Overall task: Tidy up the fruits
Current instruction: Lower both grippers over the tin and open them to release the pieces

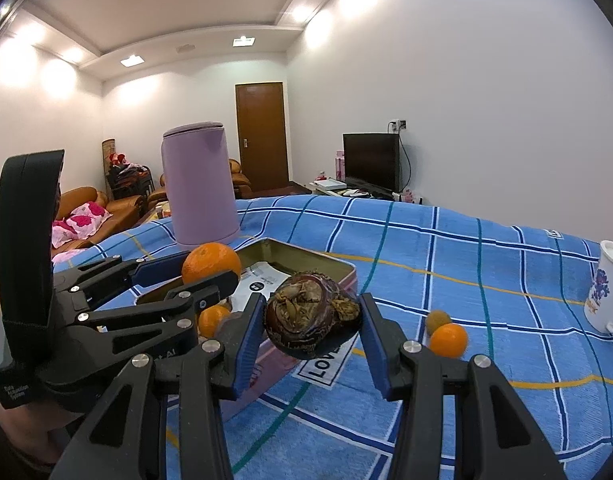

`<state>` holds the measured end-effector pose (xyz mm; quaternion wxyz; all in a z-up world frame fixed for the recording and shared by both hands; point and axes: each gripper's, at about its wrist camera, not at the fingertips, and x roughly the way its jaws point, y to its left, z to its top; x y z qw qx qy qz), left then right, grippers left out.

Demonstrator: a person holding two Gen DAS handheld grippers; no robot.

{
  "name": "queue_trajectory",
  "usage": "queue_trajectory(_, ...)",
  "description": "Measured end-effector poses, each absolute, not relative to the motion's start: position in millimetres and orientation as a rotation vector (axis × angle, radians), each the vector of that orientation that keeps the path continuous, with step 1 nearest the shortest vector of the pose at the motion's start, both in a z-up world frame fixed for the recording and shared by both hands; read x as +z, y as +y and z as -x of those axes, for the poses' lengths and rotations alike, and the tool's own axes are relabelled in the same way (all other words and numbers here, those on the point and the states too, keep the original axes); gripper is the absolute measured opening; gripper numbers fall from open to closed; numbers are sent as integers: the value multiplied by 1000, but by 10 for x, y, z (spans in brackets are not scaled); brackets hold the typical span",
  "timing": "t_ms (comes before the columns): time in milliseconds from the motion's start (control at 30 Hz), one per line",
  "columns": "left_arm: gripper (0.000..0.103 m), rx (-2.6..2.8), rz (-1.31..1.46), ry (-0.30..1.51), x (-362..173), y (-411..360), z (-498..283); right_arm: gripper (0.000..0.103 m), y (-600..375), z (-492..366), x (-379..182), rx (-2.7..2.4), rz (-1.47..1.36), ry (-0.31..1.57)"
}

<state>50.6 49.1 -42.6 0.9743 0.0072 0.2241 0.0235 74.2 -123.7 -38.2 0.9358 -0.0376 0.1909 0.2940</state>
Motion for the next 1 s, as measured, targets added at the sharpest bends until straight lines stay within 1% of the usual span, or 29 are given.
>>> queue_trajectory(567, 48, 159, 50, 506, -475, 1078, -563, 48, -792, -791, -418, 701, 130, 437)
queue_trajectory(1000, 49, 133, 121, 557, -539, 1249, -626, 49, -470, -858, -474, 759, 194, 488)
